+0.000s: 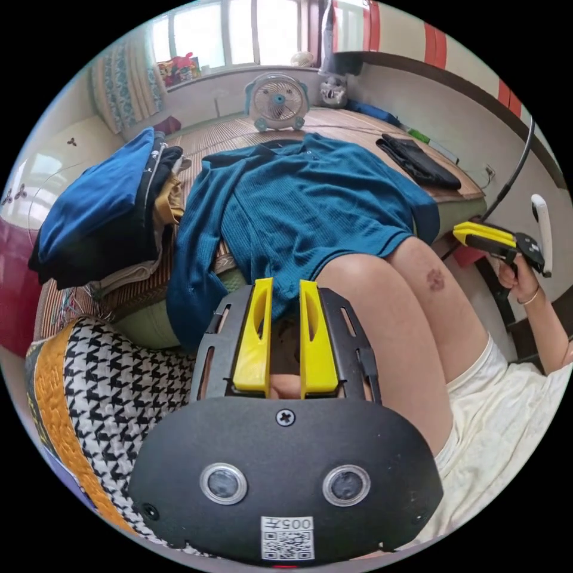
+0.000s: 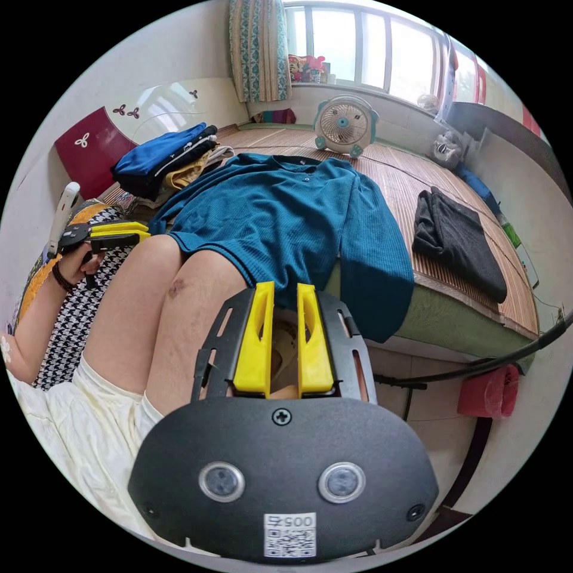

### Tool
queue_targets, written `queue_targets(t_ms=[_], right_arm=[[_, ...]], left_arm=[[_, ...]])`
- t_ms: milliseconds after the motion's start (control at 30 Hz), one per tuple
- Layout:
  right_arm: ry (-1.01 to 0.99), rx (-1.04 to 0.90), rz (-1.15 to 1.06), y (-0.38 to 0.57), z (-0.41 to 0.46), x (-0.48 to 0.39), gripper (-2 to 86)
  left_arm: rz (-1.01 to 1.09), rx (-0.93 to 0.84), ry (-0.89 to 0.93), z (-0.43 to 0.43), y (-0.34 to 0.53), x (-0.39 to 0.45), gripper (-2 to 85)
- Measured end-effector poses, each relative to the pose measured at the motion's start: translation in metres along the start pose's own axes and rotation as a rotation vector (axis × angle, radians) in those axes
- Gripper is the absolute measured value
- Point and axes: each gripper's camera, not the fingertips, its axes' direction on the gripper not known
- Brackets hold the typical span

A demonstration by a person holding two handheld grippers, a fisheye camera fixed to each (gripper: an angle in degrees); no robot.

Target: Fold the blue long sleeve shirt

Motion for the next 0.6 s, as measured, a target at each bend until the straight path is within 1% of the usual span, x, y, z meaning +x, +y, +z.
queue_targets(t_ms=[100,300,433,600], right_arm=[[0.001,-0.014,0.001,0.001,0.003,0.002,4.6],[0.006,-0.030,0.012,0.001,0.007,0.007,4.6],[0.003,-0.035,0.012,-0.001,0.011,0.007,4.4],[-0.007,-0.039,0.008,-0.004,0.016,0.005,4.3]], left_arm=[[0.064,-0.062,-0.010,0.014,-0.002,0.001,8.6],[0.134,-0.103,-0.031,0.031,-0.003,0.008,8.4],[0.146,-0.099,-0.073,0.039,0.001,0.015,7.2],[0.125,-0.087,-0.065,0.045,0.011,0.017,5.9]])
